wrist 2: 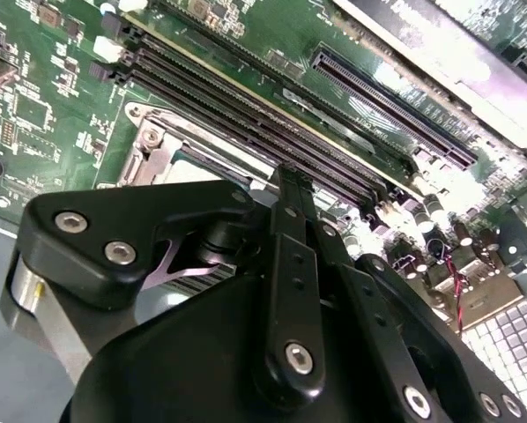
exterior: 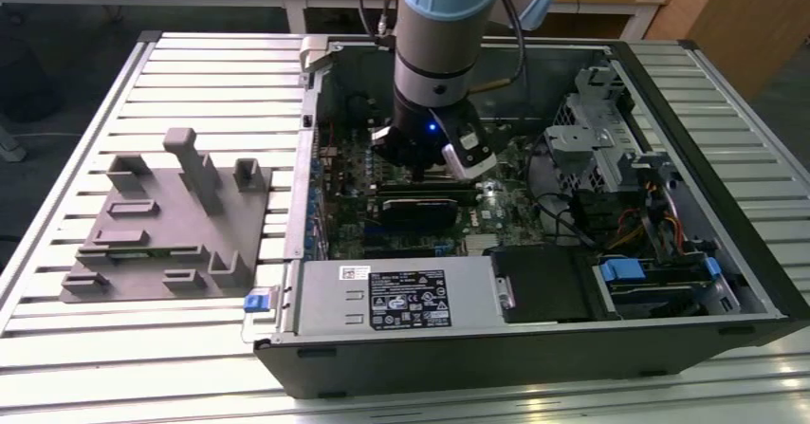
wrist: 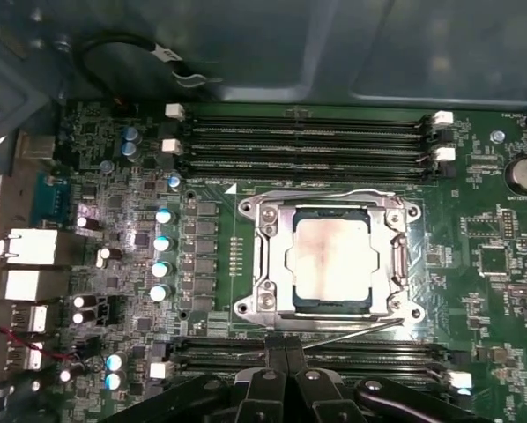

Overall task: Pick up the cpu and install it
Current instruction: 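Install the second cpu locking lever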

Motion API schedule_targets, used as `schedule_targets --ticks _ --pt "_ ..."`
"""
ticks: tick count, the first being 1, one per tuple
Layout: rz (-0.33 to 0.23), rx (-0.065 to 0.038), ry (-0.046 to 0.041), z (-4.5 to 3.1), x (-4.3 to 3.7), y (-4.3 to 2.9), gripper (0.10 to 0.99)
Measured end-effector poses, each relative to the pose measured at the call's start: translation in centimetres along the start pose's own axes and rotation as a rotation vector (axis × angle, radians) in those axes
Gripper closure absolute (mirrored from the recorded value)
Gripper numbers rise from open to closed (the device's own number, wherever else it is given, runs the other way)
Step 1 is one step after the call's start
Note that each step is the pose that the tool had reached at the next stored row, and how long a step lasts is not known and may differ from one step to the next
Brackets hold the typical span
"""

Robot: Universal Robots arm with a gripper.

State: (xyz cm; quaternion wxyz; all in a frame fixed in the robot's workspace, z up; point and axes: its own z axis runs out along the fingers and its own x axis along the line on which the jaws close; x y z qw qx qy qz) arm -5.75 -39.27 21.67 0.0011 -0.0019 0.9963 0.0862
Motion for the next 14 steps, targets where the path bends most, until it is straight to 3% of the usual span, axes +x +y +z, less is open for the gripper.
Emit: schedule_targets --ticks 3,7,14 --pt "0.000 -0.009 -0.0003 0.40 0.03 -0.11 0.980" --pt "0.000 -0.013 -0.0001 1.01 0.03 -0.24 0.980" --pt "0.000 -0.025 -0.0002 1.21 0.33 -0.61 0.980"
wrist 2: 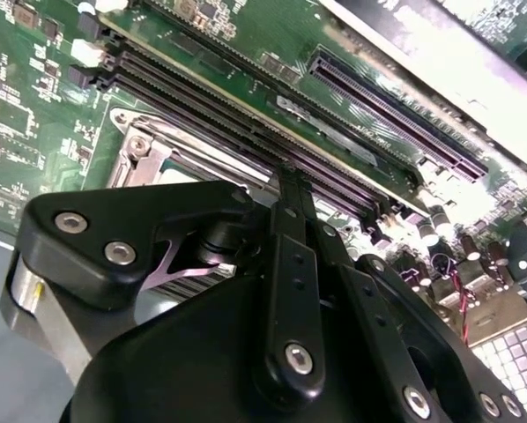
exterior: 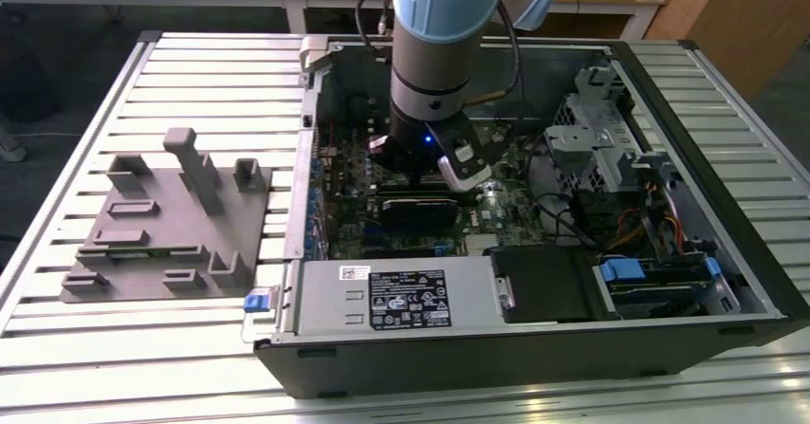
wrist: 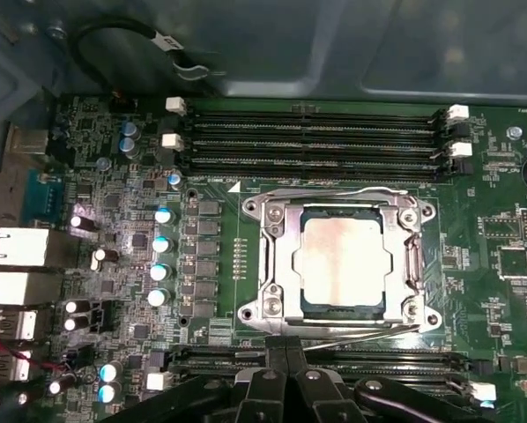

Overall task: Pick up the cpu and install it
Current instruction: 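Install the second cpu locking lever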

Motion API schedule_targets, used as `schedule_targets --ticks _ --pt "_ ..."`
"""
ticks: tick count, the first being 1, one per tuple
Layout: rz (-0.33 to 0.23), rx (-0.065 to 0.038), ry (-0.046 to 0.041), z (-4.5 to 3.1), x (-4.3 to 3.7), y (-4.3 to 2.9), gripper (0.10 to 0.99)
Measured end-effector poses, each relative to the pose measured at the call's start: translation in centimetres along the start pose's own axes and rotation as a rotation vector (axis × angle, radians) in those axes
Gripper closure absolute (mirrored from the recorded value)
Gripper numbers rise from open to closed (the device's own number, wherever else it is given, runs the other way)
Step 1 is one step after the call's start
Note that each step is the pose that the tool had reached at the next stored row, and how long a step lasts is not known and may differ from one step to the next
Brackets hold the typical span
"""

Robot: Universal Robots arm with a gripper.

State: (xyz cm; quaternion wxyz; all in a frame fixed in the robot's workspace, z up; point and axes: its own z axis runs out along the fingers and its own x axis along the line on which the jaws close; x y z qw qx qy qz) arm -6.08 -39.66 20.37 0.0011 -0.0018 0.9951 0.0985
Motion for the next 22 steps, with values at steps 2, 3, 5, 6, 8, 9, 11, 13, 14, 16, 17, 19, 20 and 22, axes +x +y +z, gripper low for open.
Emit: schedule_targets --ticks 2,3,5,6,8,9,11,13,14,16,17,19,20,22 --pt "0.000 -0.007 0.0000 -0.01 0.22 -0.13 0.980" --pt "0.000 -0.011 0.0000 -0.02 0.36 -0.20 0.980" --pt "0.000 -0.020 -0.0005 -0.02 0.69 -0.34 0.980" --pt "0.000 -0.024 -0.0008 0.00 0.83 -0.39 0.980" --pt "0.000 -0.030 -0.0011 0.12 1.02 -0.44 0.980" --pt "0.000 -0.032 -0.0015 0.24 1.05 -0.46 0.980" --pt "0.000 -0.038 -0.0014 0.42 1.11 -0.51 0.980" --pt "0.000 -0.049 -0.0015 0.54 1.15 -0.53 0.980" --pt "0.000 -0.055 -0.0017 0.60 1.17 -0.54 0.980" --pt "0.000 -0.065 -0.0018 0.71 1.22 -0.56 0.980" --pt "0.000 -0.070 -0.0018 0.77 1.24 -0.57 0.980" --pt "0.000 -0.077 -0.0017 0.87 1.28 -0.59 0.980" --pt "0.000 -0.081 -0.0017 0.91 1.30 -0.60 0.980" --pt "0.000 -0.090 -0.0019 0.98 1.35 -0.61 0.980"
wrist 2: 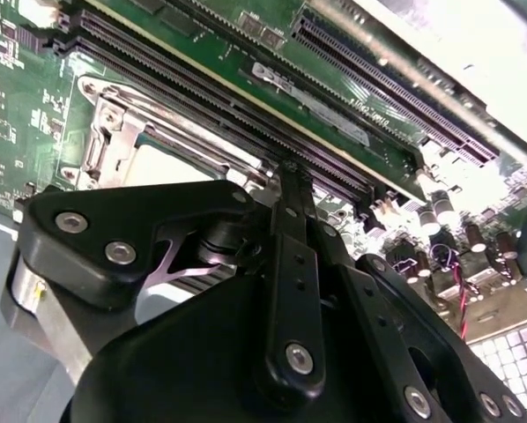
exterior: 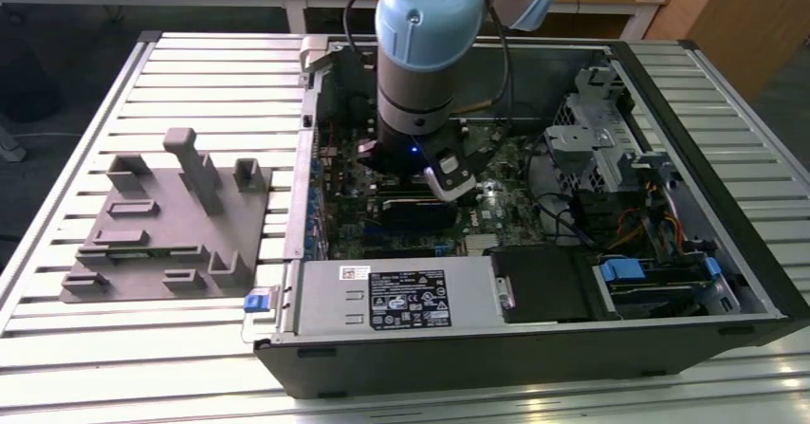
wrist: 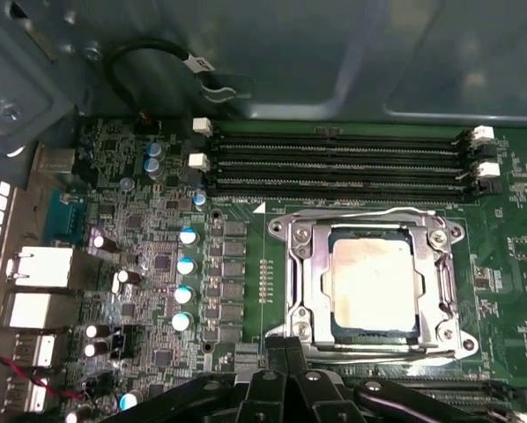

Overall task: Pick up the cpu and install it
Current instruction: 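Install the second cpu locking lever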

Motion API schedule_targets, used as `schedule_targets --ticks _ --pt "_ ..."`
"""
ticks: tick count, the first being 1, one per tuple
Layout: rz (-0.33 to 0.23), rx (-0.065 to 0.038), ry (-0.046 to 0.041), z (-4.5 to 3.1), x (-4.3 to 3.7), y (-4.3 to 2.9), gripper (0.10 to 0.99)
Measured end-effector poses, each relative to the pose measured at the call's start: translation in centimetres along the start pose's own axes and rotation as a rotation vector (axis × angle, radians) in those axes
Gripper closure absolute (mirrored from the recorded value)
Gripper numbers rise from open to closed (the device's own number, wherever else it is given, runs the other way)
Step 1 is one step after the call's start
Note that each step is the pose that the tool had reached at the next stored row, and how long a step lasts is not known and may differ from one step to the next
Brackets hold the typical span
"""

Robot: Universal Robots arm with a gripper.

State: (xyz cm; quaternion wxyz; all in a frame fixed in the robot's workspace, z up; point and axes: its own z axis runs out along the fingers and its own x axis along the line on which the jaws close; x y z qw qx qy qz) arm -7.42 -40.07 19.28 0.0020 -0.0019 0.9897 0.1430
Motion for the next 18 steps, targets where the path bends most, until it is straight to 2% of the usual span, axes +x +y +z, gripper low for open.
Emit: schedule_targets --ticks 7,12,18 --pt "0.000 -0.026 -0.0001 0.16 0.32 -0.04 0.980" --pt "0.000 -0.028 -0.0002 0.38 0.32 -0.10 0.980" --pt "0.000 -0.029 -0.0003 0.23 0.32 -0.05 0.980"
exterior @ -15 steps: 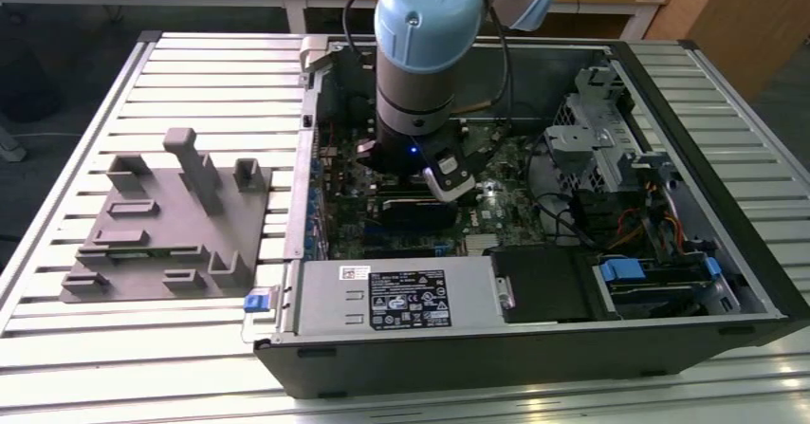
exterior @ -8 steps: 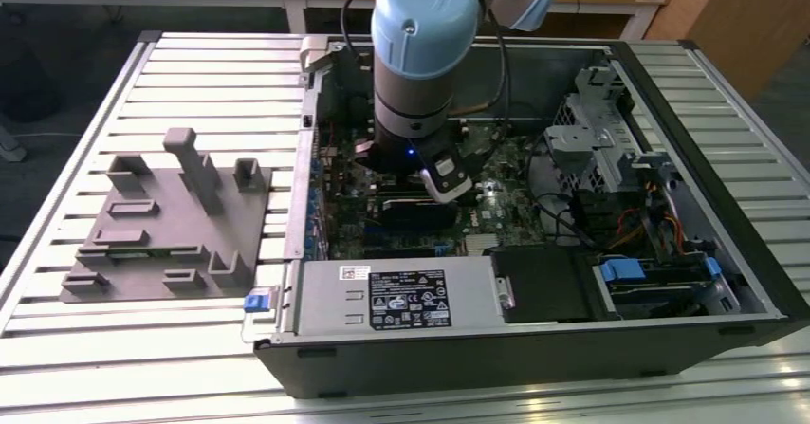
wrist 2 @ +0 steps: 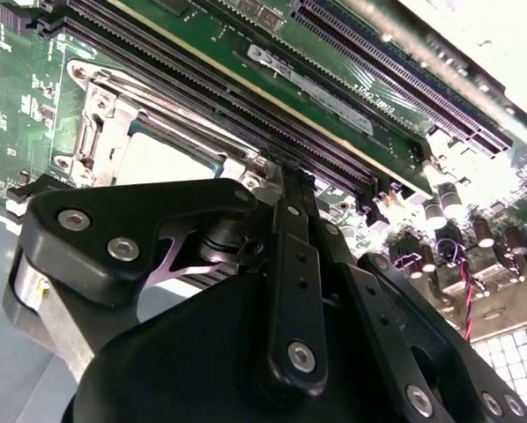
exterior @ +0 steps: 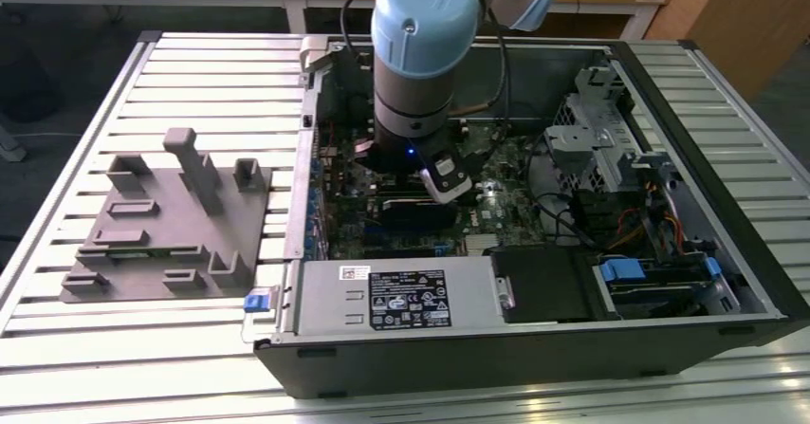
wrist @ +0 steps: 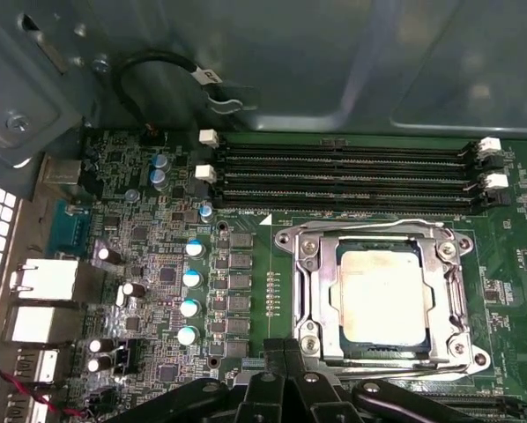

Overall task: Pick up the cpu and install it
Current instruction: 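Install the second cpu locking lever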

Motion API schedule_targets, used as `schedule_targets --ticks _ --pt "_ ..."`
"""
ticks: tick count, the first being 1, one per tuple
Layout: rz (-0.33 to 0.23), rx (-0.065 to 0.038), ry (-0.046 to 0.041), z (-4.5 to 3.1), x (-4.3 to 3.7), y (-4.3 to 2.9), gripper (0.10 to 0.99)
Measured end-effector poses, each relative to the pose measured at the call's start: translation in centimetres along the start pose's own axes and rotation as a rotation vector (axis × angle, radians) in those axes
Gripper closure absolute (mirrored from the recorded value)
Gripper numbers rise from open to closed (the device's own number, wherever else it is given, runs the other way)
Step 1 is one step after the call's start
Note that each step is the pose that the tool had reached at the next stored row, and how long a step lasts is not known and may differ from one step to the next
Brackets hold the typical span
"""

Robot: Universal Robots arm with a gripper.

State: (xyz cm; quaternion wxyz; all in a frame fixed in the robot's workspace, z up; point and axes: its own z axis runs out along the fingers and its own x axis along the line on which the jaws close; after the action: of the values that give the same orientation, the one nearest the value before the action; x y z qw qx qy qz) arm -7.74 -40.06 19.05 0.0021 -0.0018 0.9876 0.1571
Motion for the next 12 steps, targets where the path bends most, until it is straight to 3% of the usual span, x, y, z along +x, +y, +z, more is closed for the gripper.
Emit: schedule_targets --ticks 6,12 --pt "0.000 -0.002 0.0000 -0.97 0.00 0.34 0.980" --pt "0.000 -0.007 -0.0001 -2.66 -0.01 0.92 0.980"
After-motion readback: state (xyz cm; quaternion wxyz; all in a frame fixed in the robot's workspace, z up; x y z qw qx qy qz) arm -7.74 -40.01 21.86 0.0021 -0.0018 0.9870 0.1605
